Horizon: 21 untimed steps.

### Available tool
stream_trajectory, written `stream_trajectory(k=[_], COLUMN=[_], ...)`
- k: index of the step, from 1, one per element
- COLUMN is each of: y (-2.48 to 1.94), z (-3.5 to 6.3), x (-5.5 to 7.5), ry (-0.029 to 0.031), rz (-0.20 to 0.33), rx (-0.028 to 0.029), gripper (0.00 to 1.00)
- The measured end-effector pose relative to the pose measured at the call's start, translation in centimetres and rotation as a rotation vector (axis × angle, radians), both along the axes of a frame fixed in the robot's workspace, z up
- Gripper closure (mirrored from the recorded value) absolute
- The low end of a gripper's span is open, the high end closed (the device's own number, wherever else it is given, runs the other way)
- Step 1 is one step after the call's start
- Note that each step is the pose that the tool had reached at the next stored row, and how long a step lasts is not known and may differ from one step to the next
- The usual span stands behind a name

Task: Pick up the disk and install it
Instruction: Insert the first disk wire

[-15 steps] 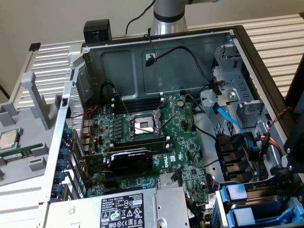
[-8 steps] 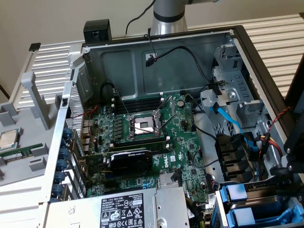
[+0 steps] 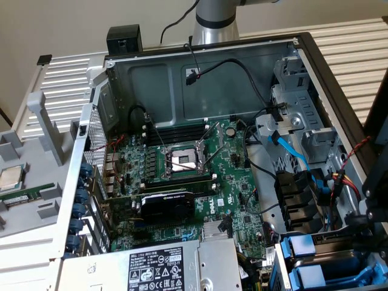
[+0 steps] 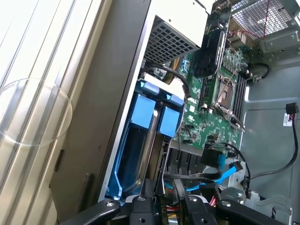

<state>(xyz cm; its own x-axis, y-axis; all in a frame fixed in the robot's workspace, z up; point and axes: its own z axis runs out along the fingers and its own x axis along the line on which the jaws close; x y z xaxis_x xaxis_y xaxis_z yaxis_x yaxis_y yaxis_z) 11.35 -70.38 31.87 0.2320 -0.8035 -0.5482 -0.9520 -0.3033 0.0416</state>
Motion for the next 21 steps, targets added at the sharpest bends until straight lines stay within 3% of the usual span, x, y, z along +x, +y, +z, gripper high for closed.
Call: stream_trajectory(k=[8,14,21], y=[0.26,0.44,0.48], z=[-0.01,0.00,0.00], x=[-0.07,-0.10,-0.11], ry=[-0.0024,-0.0046,-0.0048], rz=[0.000,0.000,0.000], rx=[-0.0047,-0.0133,-0.0145], gripper=[0.70,0.70,0.70])
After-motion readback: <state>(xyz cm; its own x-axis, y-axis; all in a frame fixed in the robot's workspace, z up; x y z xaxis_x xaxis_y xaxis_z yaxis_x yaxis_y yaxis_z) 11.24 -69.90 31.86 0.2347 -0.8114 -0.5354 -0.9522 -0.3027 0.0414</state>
